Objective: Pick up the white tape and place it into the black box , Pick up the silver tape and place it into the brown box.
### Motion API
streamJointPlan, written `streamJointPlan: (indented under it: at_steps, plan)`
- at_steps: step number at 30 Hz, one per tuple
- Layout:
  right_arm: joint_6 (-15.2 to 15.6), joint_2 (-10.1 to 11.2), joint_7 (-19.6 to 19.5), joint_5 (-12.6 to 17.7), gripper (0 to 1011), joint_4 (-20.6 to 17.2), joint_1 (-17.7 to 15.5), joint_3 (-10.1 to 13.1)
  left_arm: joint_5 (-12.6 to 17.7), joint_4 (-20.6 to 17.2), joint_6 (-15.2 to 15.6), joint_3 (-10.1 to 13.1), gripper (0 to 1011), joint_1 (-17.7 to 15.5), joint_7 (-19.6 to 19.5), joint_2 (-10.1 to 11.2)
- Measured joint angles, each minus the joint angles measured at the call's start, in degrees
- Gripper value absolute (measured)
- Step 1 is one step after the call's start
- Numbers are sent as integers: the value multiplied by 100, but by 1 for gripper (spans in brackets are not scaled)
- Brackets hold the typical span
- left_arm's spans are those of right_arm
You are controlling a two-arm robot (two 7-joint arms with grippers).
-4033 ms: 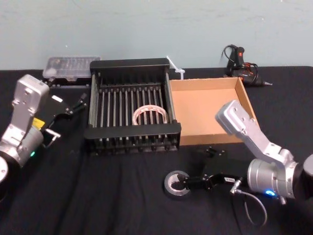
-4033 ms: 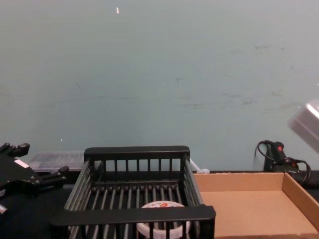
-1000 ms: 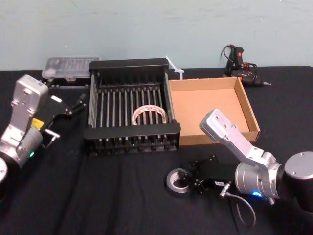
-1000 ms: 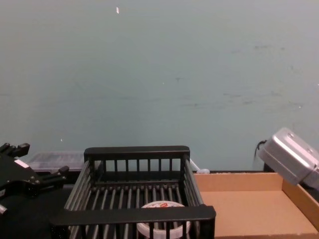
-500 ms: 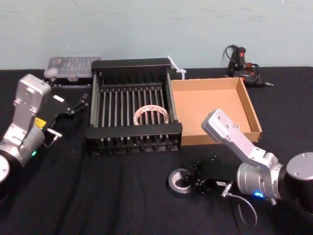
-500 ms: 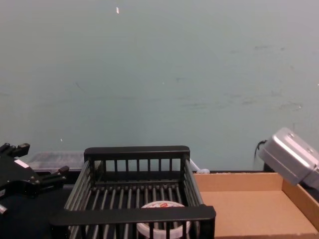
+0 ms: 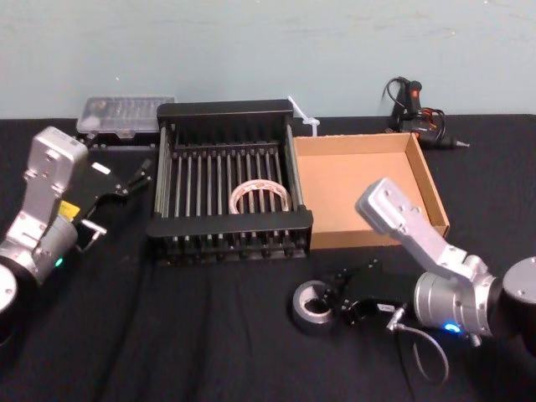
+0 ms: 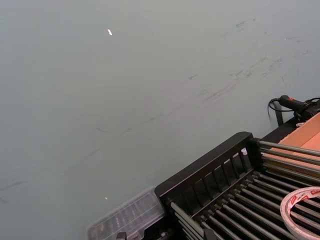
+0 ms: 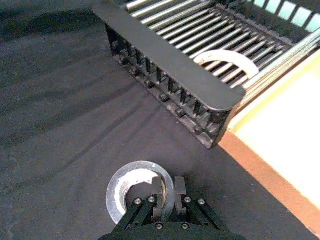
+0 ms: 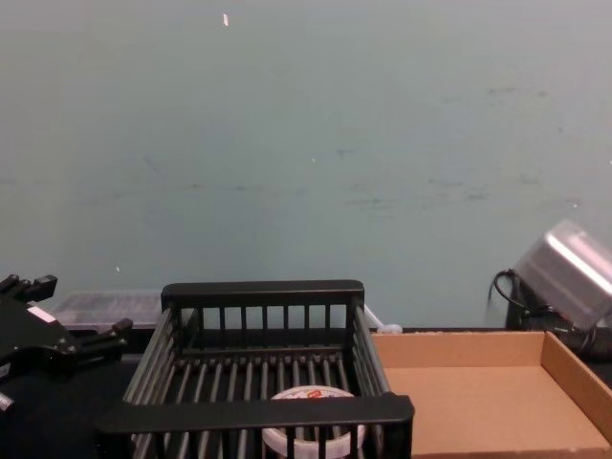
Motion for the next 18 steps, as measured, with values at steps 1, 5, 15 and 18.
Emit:
streamJointPlan:
  at_steps: [1, 5, 15, 18]
  plan:
    - [1, 23, -7, 22, 156, -44, -21, 39, 0, 0, 0, 0, 1001, 0, 0, 0]
    - [-5, 93, -87, 93, 157, -180, -90, 202, 0, 0, 0, 0, 1001, 0, 0, 0]
    - [-51, 137, -392, 205, 157, -301, -158, 614, 0, 0, 0, 0, 1001, 0, 0, 0]
    - [-46, 73, -561, 223, 157, -261, -120, 783, 0, 0, 0, 0, 1001, 0, 0, 0]
